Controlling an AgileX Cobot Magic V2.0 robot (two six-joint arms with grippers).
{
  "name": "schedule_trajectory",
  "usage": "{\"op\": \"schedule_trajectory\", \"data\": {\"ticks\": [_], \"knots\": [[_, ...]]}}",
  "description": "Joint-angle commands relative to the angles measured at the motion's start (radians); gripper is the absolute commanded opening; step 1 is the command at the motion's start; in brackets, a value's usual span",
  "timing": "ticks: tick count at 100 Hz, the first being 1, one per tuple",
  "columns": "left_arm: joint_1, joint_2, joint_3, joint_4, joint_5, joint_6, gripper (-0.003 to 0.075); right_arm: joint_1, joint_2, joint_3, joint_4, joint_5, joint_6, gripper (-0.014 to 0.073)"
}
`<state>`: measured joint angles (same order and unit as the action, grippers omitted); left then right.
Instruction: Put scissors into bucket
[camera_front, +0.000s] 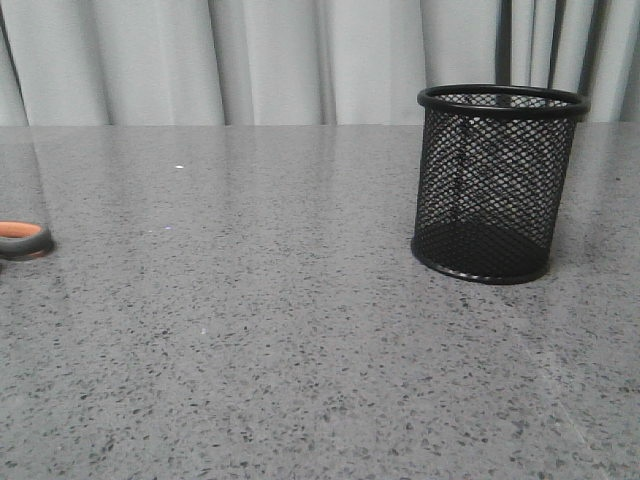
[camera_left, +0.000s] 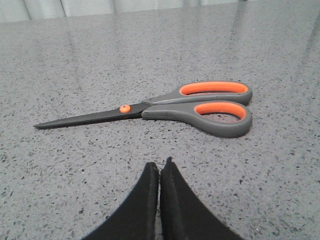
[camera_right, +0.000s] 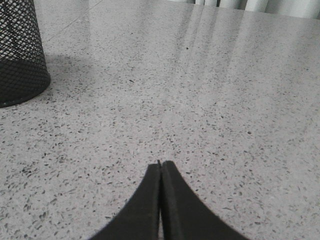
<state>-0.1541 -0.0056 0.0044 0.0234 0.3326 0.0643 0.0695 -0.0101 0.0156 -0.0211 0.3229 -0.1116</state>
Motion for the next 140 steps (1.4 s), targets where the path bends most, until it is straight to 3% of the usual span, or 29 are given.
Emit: {"op": "schedule_trajectory", "data": {"ticks": [1, 114, 127, 140], "knots": [[0.001, -0.028, 0.045, -0.009, -0.053, -0.002, -0.002, -0.007, -0.02, 0.011, 0.001, -0.029, -0.004, -0.006], [0.001, -0.028, 0.045, -0.009, -0.067, -0.002, -0.002, -0.007, -0.02, 0.011, -0.02, -0.033, -0.004, -0.006], [0.001, -0.028, 0.045, -0.182, -0.238, -0.002, -0.002, -0.007, -0.02, 0.011, -0.106, -0.113, -0.004, -0.006], [0.001, -0.028, 0.045, -0.403, -0.409, -0.002, -0.002, -0.007, -0.02, 0.011, -0.108, -0.393, -0.004, -0.006]]}}
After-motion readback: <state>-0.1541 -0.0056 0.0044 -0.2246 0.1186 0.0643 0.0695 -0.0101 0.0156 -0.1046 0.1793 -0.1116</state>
